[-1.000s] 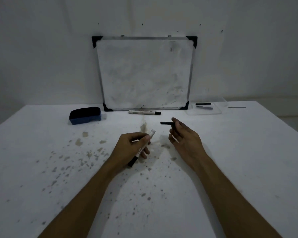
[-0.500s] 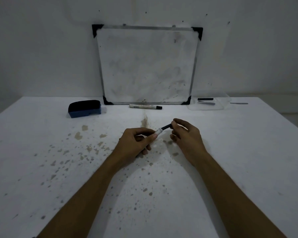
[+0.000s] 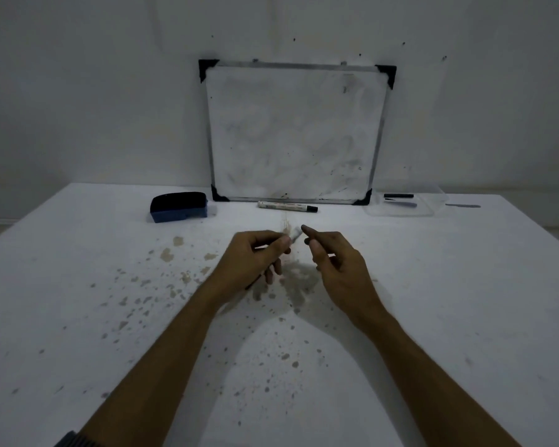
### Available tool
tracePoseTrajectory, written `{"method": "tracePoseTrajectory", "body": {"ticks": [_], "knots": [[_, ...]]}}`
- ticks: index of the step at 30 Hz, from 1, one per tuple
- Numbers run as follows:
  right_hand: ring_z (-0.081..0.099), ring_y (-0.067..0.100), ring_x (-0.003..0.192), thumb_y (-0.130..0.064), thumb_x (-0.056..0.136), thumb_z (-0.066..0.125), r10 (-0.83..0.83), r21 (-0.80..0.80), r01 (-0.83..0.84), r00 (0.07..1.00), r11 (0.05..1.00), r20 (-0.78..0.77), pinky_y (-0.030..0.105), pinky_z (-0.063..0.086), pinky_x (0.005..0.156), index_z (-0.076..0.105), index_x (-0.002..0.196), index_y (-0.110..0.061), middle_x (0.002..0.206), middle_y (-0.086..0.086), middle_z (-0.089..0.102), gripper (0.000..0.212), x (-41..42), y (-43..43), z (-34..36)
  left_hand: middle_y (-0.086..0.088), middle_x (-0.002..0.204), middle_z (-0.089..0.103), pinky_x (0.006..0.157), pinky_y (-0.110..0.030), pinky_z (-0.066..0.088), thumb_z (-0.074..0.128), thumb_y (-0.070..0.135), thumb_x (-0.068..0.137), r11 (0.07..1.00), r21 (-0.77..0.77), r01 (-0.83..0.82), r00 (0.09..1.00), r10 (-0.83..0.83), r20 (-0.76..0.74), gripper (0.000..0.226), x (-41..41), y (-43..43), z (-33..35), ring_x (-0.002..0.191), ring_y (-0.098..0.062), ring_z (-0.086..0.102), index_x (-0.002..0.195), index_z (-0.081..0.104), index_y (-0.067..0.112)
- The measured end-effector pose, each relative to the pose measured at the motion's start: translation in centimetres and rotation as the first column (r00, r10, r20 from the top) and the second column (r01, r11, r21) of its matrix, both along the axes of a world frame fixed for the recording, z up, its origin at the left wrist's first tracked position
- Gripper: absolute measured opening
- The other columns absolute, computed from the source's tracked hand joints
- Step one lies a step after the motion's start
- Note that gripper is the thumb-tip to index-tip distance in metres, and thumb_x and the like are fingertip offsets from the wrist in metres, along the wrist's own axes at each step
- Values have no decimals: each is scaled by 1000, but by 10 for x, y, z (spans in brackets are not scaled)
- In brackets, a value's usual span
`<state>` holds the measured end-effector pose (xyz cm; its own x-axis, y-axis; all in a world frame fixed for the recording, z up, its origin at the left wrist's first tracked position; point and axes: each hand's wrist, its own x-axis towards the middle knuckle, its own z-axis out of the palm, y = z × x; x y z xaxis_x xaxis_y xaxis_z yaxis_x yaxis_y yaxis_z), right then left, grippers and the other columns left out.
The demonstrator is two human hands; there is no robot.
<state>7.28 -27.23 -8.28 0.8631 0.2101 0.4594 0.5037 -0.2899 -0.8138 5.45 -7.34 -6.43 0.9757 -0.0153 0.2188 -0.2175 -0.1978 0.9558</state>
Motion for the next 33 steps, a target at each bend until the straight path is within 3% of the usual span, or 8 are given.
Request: {"method": "tracePoseTrajectory", "body": {"ticks": [4,9,13,17,20,23,28,33], "knots": [[61,-3,98,-33,102,59,28,-115,-36,997,993,-66,12,53,75,61,127,-43,114,-25,63,27,0,15,-4,-2,75,77,43,-26,50,74,56,85,984,-45,-171,985,171,-16,28,-4,47,16,53,-15,64,90,81,29],[58,-2,90,-40,99,62,91,-432,-80,996,898,4,9,45,82,55,142,-36,130,-10,57,44,9,55,-5,-16,86,75,44,-26,43,74,43,91,929,-133,-345,937,332,-107,25,-6,81,9,58,-21,57,94,80,18],[61,17,103,-43,99,59,155,-565,-79,984,822,88,34,55,88,61,140,-30,125,3,61,42,11,88,-5,-5,91,68,37,-19,40,63,29,101,764,-591,-260,951,98,-293,27,1,77,12,53,-8,55,107,74,5],[62,18,88,-26,100,62,152,-549,-75,984,832,96,25,50,74,74,121,-20,105,4,65,25,13,95,-6,-5,92,72,42,-21,44,65,28,99,837,-503,-216,959,84,-271,28,2,66,8,57,-11,59,110,76,5],[63,-3,83,-35,99,63,21,-405,-9,999,914,25,5,44,71,73,119,-25,101,-9,69,24,16,76,-6,-4,88,77,44,-23,46,69,30,97,874,-454,-175,958,44,-284,28,4,54,2,60,-13,63,107,79,6],[71,-3,87,-30,99,65,-40,-38,34,984,999,-172,14,57,82,74,114,-23,98,-12,77,19,21,48,-7,-3,87,78,48,-25,52,70,32,96,903,-417,-104,963,-13,-268,26,8,37,-9,63,-16,67,103,80,8],[76,23,96,-13,101,62,220,590,97,869,802,-443,27,60,82,74,118,-7,108,14,78,22,27,22,-5,4,84,78,50,-30,57,68,33,98,956,-272,-107,983,60,-176,21,11,8,-22,59,-18,68,100,79,15],[74,13,96,-28,97,67,287,593,66,829,802,-480,23,58,81,78,116,-18,115,2,78,24,33,22,-4,4,87,79,43,-26,52,71,33,96,985,-139,-104,993,94,-73,15,12,5,-25,49,-15,66,101,78,21]]}}
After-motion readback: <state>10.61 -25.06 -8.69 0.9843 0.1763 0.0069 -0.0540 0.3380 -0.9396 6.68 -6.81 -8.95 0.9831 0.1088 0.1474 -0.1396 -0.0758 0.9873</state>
